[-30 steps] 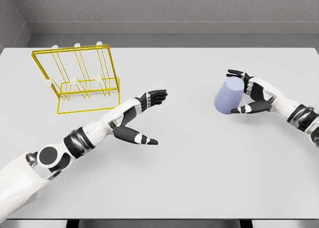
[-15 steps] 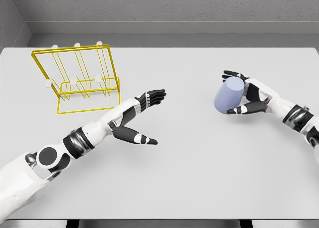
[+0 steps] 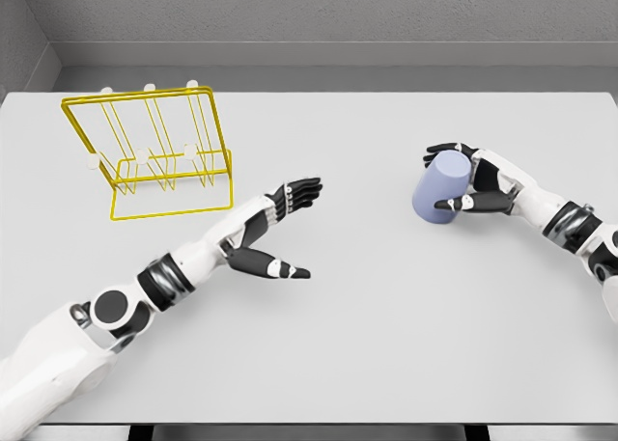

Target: Place the cup on the cup holder with both arms

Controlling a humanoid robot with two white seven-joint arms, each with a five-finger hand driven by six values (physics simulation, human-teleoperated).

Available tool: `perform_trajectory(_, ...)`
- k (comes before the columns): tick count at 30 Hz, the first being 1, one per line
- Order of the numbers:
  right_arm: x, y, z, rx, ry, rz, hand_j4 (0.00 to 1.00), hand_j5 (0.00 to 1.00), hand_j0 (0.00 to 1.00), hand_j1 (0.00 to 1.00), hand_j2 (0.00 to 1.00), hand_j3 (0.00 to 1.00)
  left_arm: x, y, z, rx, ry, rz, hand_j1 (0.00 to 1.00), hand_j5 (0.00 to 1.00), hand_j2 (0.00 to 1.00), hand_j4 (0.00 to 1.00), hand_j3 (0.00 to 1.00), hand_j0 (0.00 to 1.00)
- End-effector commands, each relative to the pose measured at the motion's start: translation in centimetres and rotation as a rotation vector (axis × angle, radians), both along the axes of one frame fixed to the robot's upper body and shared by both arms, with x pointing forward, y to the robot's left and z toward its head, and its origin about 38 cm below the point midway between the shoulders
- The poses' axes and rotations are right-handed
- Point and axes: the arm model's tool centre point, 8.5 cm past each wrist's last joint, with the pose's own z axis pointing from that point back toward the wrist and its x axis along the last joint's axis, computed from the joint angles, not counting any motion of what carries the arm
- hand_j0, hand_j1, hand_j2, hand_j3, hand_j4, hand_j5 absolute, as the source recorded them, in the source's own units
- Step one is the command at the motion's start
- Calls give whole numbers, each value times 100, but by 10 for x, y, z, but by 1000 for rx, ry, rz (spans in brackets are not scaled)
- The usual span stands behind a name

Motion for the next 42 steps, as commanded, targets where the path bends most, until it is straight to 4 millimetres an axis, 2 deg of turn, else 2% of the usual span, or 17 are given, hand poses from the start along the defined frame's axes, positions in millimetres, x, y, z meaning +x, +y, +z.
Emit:
perform_trajectory(1,0,0,0,1,1,0,66,66,66,66,66,66,0,-2,2,-12,-4,-4,100,100,100,100,100,100)
perform_trajectory(11,7,5,20,7,-57,25,66,66,66,66,66,66,-4,0,2,-33,-25,-5,100,100,100,100,100,100)
perform_trajectory(20,5,37,45,41,-126,123,66,66,66,66,66,66,-4,3,1,-26,-25,-1,100,100,100,100,100,100)
perform_trajectory(35,-7,85,38,77,-117,244,66,66,66,66,66,66,-3,4,-1,-24,-21,3,100,100,100,100,100,100)
perform_trajectory(42,-13,98,39,87,-121,283,67,67,67,67,67,67,-2,7,0,-22,-24,10,100,100,100,100,100,100)
